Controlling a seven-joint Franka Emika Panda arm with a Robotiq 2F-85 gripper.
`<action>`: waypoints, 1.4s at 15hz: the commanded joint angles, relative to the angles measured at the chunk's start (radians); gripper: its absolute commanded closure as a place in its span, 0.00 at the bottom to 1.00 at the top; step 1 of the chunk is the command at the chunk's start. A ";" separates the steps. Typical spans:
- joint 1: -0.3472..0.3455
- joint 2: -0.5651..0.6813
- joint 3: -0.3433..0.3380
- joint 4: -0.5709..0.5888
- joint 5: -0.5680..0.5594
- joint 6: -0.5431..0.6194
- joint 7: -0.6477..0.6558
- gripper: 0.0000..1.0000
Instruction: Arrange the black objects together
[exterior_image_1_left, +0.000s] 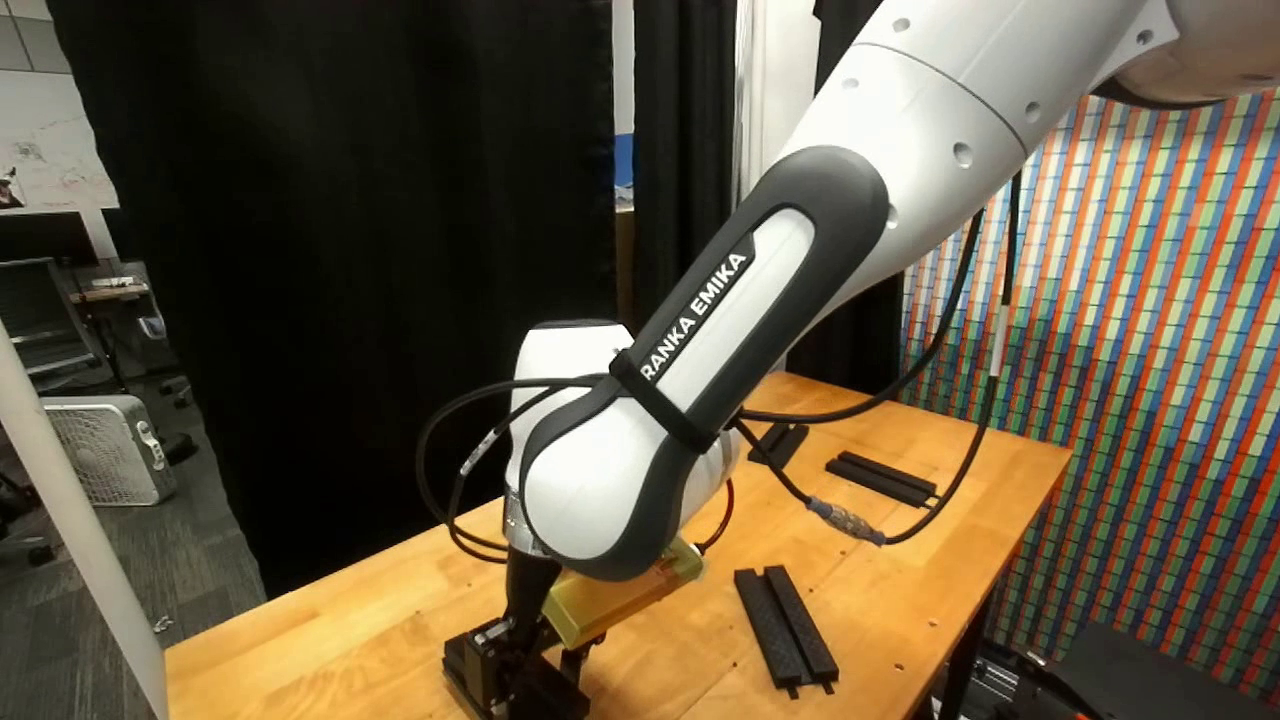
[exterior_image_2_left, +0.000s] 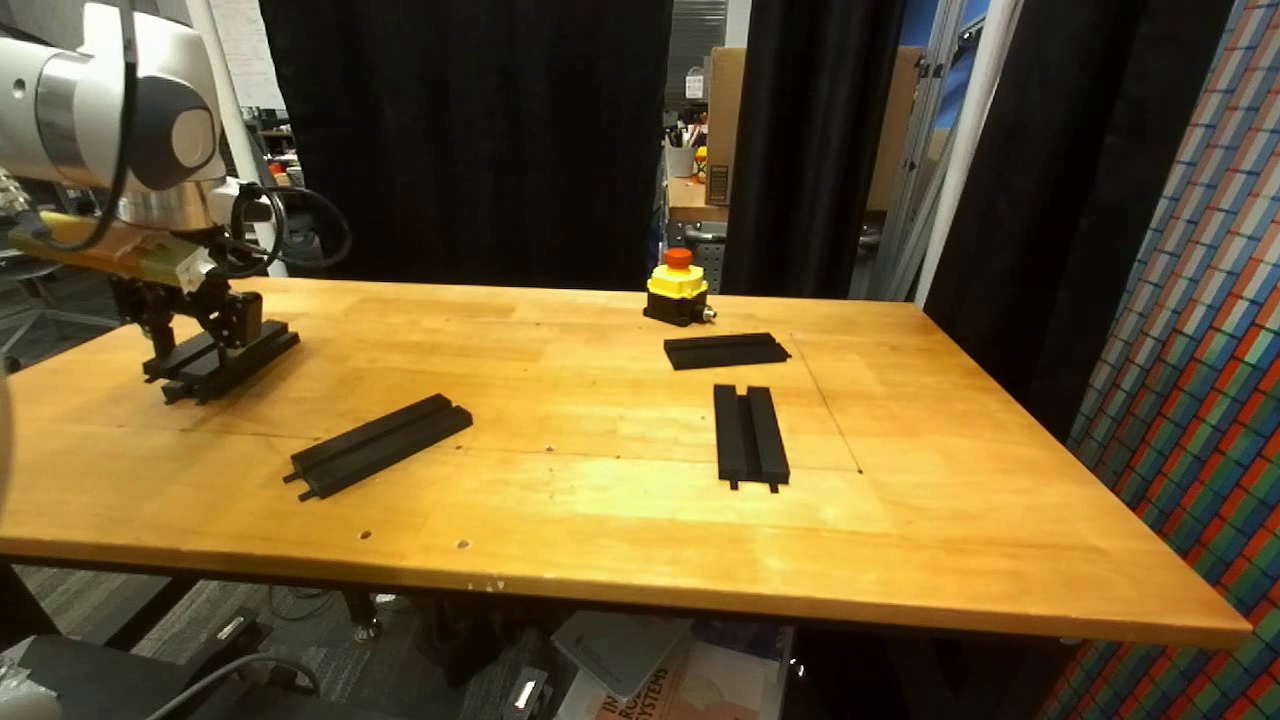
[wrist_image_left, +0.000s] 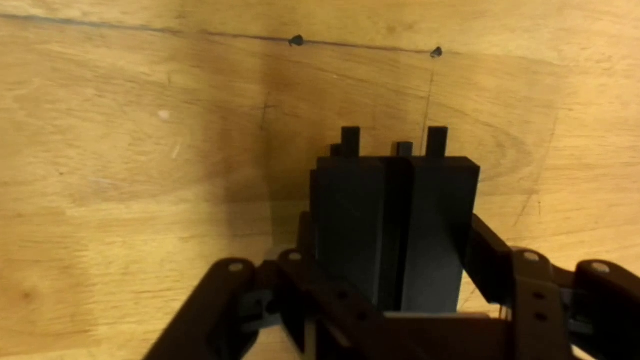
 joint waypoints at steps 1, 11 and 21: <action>0.071 0.004 -0.050 -0.022 -0.067 0.095 0.104 0.55; 0.213 0.028 -0.177 0.004 -0.269 0.115 0.325 0.55; 0.298 0.069 -0.231 0.073 -0.418 0.044 0.407 0.55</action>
